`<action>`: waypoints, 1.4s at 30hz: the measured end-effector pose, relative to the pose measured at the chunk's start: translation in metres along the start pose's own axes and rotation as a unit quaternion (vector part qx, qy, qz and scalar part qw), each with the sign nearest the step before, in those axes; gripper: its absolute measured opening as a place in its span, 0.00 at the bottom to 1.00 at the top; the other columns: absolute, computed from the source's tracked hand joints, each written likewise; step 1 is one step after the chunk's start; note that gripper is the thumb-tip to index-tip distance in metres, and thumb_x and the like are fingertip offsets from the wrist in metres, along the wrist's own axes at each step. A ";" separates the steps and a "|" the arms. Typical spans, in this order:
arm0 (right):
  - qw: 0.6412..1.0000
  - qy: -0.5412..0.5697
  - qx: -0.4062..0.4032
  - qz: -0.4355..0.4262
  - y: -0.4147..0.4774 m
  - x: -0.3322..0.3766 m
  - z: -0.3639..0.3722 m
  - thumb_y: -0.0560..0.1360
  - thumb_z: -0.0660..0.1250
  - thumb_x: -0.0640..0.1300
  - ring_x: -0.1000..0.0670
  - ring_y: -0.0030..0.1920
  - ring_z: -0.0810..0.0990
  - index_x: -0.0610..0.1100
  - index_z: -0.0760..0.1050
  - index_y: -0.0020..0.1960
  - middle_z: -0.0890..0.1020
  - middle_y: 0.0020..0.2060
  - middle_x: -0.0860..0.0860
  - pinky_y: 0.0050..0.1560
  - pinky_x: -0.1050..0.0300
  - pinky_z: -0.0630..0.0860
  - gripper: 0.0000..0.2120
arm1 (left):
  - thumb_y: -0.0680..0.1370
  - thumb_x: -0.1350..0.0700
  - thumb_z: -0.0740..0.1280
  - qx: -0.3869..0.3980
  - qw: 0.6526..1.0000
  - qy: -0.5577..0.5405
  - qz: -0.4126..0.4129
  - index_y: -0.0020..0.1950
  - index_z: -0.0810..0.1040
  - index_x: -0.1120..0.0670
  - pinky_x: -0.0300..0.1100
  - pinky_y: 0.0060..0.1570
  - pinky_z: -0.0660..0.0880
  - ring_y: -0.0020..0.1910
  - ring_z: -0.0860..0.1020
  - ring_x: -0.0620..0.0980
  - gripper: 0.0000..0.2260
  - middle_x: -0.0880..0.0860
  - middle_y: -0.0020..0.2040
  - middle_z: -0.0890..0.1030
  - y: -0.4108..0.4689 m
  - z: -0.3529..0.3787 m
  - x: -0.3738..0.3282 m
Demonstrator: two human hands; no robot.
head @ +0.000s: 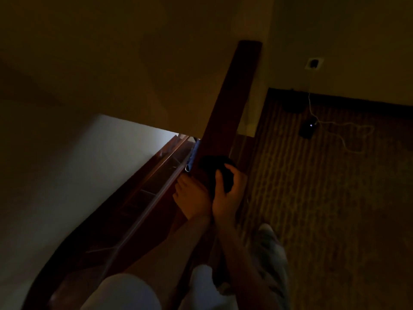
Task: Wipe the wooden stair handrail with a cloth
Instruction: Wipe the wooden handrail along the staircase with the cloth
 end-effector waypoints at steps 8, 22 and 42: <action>0.985 0.126 0.033 0.117 -0.053 -0.025 0.001 0.78 0.67 0.46 0.66 0.62 0.68 0.63 0.68 0.58 0.68 0.61 0.61 0.60 0.74 0.66 0.16 | 0.83 0.47 0.57 0.059 0.965 0.025 0.254 0.79 0.50 0.59 0.48 0.76 0.46 0.79 0.48 0.52 0.30 0.57 0.80 0.51 0.008 -0.005 0.014; 0.979 0.183 0.013 0.089 0.165 0.008 0.050 0.76 0.71 0.44 0.55 0.63 0.70 0.53 0.69 0.63 0.70 0.59 0.64 0.67 0.47 0.72 0.18 | 0.81 0.54 0.64 0.024 0.949 -0.026 0.314 0.78 0.56 0.57 0.39 0.73 0.52 0.77 0.51 0.47 0.28 0.53 0.78 0.56 0.072 0.011 -0.076; 0.971 0.121 0.035 0.204 0.293 0.009 0.063 0.73 0.69 0.62 0.48 0.64 0.74 0.52 0.67 0.70 0.72 0.67 0.51 0.60 0.49 0.75 0.29 | 0.80 0.46 0.48 0.068 0.958 -0.066 0.270 0.78 0.53 0.49 0.49 0.75 0.53 0.78 0.49 0.43 0.26 0.47 0.79 0.53 0.073 0.012 -0.073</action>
Point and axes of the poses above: each hand's wrist, its own y-axis towards the middle knuckle, its own z-axis out of the palm, x = y × z, the point moved 2 cm from there along y, towards the middle knuckle
